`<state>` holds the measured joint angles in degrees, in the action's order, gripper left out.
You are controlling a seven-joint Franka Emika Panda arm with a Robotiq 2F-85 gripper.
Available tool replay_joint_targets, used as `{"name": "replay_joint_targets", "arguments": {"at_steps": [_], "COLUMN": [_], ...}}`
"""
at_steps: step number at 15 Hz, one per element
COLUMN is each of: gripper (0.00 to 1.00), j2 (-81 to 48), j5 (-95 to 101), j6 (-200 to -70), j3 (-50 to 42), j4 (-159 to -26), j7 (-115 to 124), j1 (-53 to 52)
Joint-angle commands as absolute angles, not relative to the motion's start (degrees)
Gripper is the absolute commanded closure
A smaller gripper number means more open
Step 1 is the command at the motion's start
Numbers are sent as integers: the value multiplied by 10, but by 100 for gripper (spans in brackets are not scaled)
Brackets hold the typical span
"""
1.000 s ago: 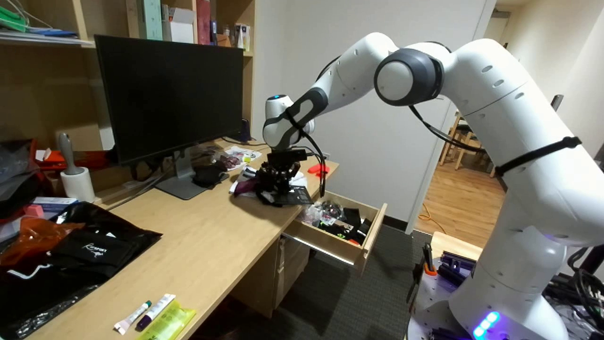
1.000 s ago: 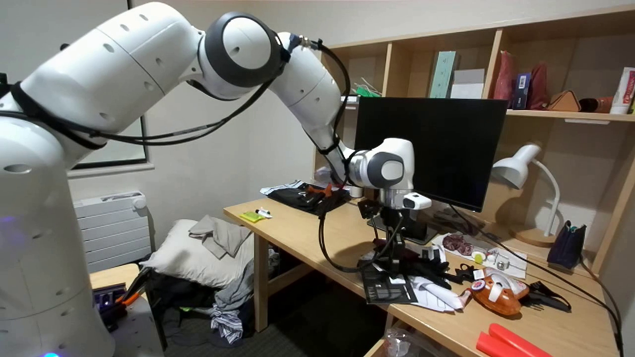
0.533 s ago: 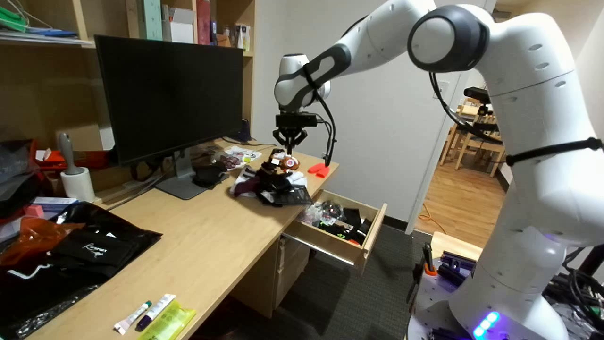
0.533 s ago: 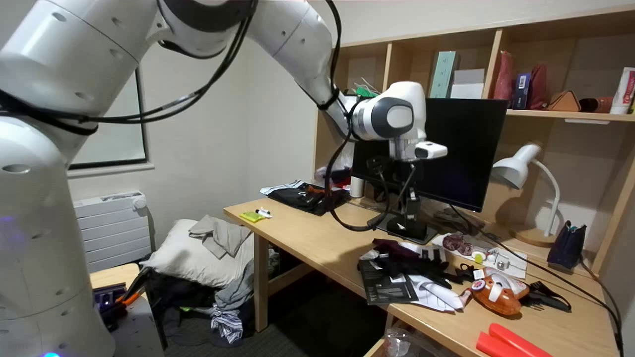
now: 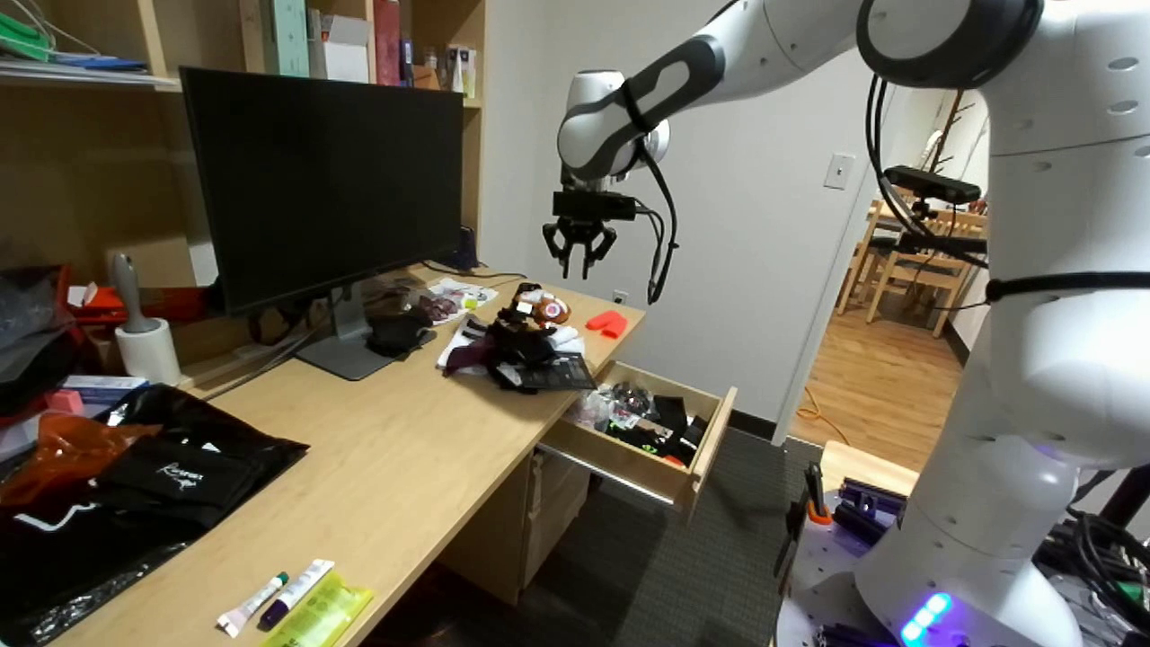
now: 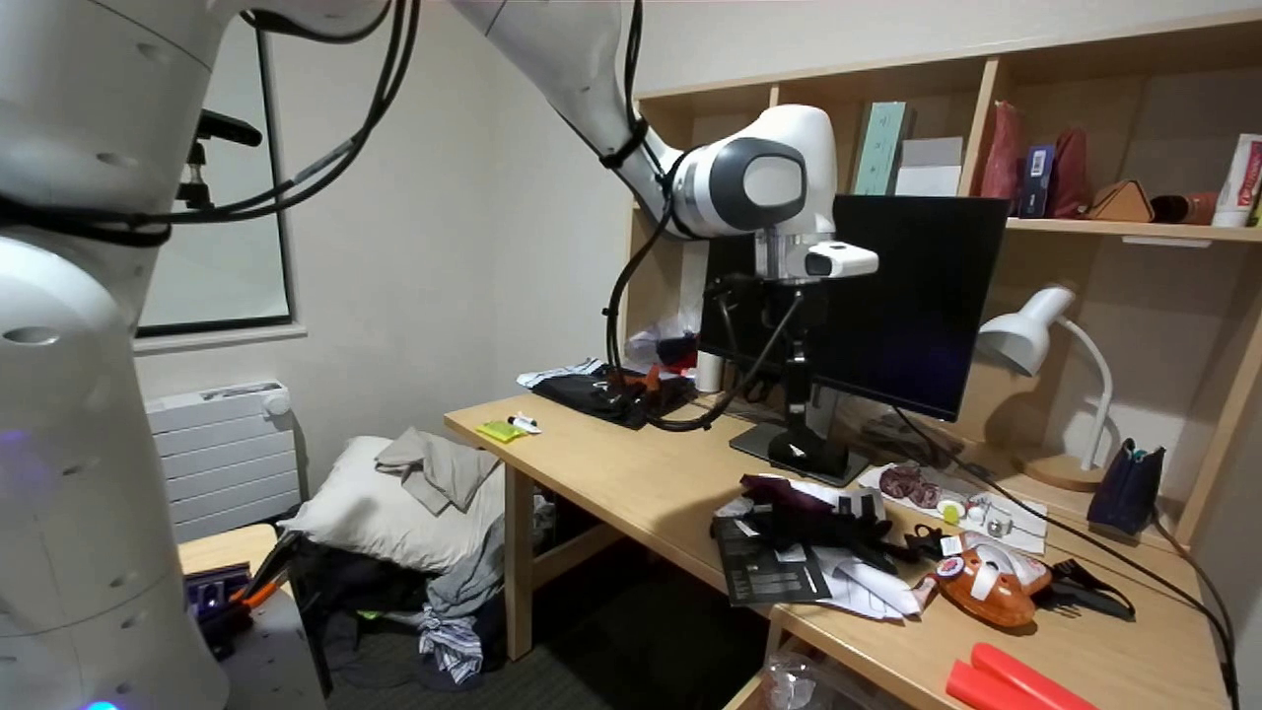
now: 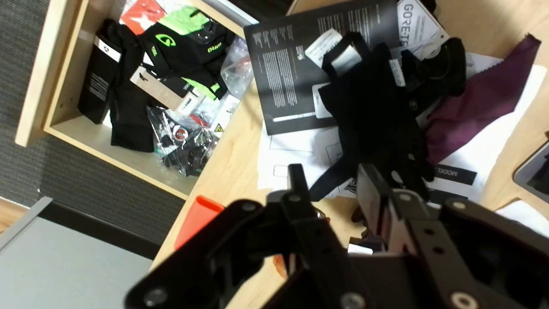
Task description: Put the pair of socks in the drawer
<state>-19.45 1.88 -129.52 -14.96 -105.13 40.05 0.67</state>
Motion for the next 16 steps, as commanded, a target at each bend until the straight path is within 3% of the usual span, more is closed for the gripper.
{"name": "replay_joint_targets", "arguments": {"at_steps": [1, 4, 5, 6, 9, 11, 16], "gripper": [32, 13, 6, 25, 6, 1, 0], "j2": [-231, -299, -251, -265, -267, -263, -421], "j5": [21, 34, 25, 26, 25, 26, -26], "j6": [-1292, -1279, -1294, -1295, -1296, -1296, -1181], "j3": [-139, -140, -136, -135, -135, -136, -108], "j4": [-1034, -979, -1028, -1019, -1018, -1018, -843], "j7": [436, 458, 432, 434, 434, 434, 405], "j1": [15, 8, 14, 13, 13, 14, 52]}}
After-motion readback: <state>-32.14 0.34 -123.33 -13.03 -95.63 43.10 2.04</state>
